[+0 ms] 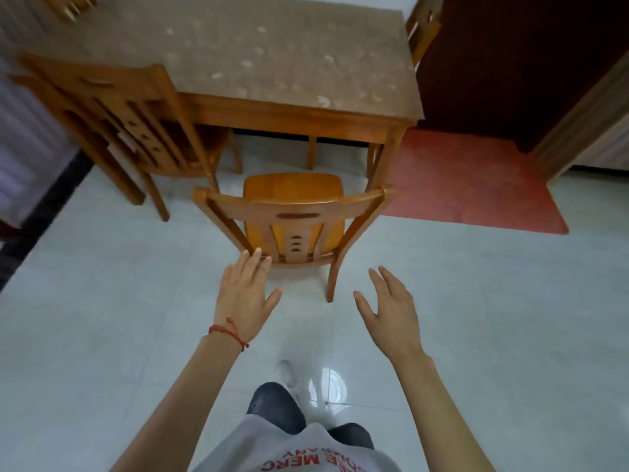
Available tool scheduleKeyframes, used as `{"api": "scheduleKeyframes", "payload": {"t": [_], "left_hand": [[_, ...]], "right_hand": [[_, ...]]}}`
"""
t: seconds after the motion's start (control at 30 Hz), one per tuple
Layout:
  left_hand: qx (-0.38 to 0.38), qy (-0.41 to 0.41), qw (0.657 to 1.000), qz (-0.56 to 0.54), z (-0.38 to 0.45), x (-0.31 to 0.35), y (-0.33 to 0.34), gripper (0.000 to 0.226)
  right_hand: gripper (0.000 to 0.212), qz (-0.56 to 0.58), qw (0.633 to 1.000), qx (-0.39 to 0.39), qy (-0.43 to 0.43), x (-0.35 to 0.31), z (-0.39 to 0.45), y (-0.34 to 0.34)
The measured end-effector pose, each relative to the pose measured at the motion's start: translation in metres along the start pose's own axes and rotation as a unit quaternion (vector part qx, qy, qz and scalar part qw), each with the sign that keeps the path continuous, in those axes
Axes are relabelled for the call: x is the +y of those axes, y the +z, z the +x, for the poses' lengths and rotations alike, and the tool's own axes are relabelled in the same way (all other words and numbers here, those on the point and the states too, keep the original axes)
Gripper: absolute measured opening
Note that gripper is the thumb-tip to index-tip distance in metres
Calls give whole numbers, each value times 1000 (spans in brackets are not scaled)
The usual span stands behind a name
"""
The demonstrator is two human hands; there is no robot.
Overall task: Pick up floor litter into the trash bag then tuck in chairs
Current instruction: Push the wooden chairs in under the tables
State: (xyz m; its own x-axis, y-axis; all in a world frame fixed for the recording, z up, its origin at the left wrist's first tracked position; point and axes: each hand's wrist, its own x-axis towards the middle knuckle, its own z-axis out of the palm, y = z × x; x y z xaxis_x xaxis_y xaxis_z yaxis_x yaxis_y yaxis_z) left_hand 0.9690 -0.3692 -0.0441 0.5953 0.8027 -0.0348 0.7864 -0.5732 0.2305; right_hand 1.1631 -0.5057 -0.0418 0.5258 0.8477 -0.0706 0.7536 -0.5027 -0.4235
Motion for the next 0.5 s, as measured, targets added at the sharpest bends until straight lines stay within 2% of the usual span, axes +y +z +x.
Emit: {"api": "scheduleKeyframes", "payload": {"t": [0.3,0.4,0.5], "left_hand": [[15,-62,997,-37,43,-27,-2,66],[30,-84,990,-107,59,-31,1,71],[43,-142,957,-250,74,-25,-3,57]], "right_hand": [[57,13,1000,-23,-12,-31,67,1],[55,106,993,-16,39,-40,87,5],[49,256,961,2,107,-52,102,5]]}}
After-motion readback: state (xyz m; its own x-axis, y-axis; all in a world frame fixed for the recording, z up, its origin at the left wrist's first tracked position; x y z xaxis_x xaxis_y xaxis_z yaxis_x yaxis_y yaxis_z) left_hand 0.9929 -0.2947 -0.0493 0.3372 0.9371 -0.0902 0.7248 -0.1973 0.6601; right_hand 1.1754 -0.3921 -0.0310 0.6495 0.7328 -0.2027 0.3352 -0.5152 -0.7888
